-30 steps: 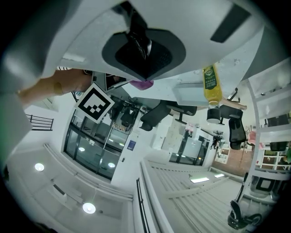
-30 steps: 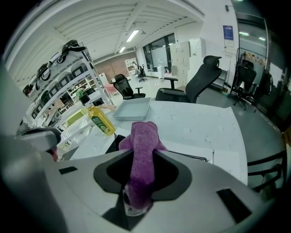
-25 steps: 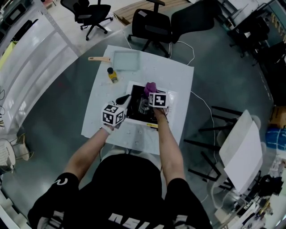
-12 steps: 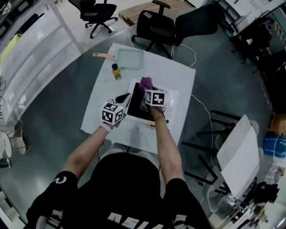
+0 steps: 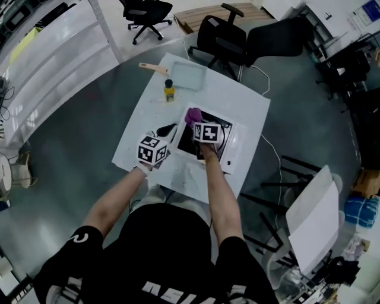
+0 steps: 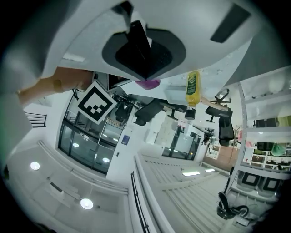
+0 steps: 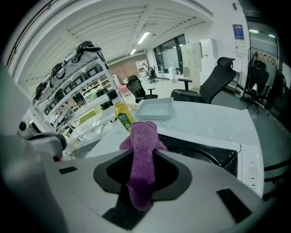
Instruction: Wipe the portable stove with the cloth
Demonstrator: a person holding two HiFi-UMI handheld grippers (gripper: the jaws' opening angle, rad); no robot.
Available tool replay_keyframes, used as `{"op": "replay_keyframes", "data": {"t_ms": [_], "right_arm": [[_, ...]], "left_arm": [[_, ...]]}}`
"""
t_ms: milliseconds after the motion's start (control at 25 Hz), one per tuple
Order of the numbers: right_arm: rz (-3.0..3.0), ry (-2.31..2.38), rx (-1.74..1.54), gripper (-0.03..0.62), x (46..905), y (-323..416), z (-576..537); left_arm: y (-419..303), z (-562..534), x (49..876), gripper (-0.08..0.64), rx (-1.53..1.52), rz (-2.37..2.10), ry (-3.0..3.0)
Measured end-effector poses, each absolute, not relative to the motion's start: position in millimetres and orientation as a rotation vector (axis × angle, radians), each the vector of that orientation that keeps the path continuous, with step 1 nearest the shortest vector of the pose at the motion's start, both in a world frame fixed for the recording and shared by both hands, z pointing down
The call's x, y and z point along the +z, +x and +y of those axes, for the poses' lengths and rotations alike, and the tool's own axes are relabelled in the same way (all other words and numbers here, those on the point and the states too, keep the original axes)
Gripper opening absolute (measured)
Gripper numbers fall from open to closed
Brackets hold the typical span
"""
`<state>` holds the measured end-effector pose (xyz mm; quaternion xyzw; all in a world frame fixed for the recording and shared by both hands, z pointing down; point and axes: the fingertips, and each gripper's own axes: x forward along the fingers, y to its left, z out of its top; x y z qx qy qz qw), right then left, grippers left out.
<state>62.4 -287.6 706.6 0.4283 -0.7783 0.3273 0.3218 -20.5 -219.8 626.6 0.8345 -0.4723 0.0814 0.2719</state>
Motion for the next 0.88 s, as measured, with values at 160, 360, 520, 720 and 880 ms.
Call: {"op": "replay_keyframes", "data": {"t_ms": [160,360,520,720,880], "right_arm": [[-2.02,1.104,0.867,0.106,720,56,-280],[-2.016,1.079,0.882,0.106,724,51,-271],[-2.021,1.03,0.881,0.106,726,45,-259],[-2.017,0.981,0.88,0.106,727,44,-239],[-2.038,0.969,0.891,0.106,719,42,-229]], "left_arm": [[-32,-211,633,-0.002,0.223,-1.279,2.225],[-39,-201,642,-0.002,0.227,-1.289,2.208],[-39,-197,643,-0.002,0.22,-1.288,2.209],[-36,-187,643,-0.002,0.211,-1.276,2.218],[-36,-179,639,-0.002,0.214,-1.266,2.236]]}}
